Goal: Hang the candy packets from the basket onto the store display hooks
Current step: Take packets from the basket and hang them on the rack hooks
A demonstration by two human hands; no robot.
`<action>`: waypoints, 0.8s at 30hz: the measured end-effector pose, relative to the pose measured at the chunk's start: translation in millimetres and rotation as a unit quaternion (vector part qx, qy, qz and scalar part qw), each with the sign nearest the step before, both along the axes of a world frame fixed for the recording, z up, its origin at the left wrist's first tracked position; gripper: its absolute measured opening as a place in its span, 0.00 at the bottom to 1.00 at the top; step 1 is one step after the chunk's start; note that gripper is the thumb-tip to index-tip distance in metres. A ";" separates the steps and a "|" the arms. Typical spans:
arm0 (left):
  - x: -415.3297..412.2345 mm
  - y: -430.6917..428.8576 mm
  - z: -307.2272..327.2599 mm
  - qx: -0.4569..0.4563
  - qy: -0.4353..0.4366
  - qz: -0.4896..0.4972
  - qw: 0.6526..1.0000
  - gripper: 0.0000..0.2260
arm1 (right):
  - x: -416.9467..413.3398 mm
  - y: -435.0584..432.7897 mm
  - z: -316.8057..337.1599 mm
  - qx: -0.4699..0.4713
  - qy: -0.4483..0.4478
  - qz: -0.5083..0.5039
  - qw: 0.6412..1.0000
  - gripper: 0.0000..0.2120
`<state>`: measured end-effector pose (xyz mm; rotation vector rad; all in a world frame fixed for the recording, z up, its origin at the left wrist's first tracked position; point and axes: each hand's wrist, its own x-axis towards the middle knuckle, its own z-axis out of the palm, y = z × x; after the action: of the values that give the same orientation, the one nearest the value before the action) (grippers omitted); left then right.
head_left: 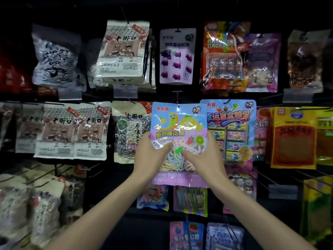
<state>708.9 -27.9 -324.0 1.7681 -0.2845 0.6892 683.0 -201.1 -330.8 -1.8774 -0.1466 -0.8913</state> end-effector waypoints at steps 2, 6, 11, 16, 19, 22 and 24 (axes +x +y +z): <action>-1.5 -1.4 -3.4 -0.017 -0.019 0.002 1.000 0.31 | -2.6 -0.4 -0.1 0.007 -0.006 0.006 1.000 0.48; -1.9 -3.3 -10.8 -0.044 -0.038 -0.005 0.998 0.30 | 0.8 -2.0 -3.2 0.009 -0.024 0.014 1.000 0.46; 5.3 -1.5 -8.3 -0.062 -0.046 -0.013 0.997 0.29 | 12.5 0.7 0.5 0.003 -0.033 0.015 0.999 0.45; 18.3 -0.4 -3.4 -0.052 -0.041 -0.009 0.998 0.28 | 26.4 5.2 4.5 -0.001 -0.034 -0.006 0.999 0.42; 20.4 -0.7 -0.1 -0.040 -0.040 0.003 0.998 0.24 | 30.8 5.1 4.8 -0.002 -0.026 -0.009 1.000 0.42; 16.8 -2.4 0.6 -0.019 -0.045 0.021 0.999 0.23 | 28.6 -0.2 4.7 0.005 -0.019 0.002 1.000 0.42; 17.6 -2.2 -0.6 -0.020 -0.043 0.020 0.999 0.24 | 27.1 -3.1 3.5 0.008 -0.014 0.016 1.000 0.41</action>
<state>726.5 -30.2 -324.6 1.7126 -0.2936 0.7963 710.1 -204.2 -327.4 -1.8439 -0.1867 -0.8955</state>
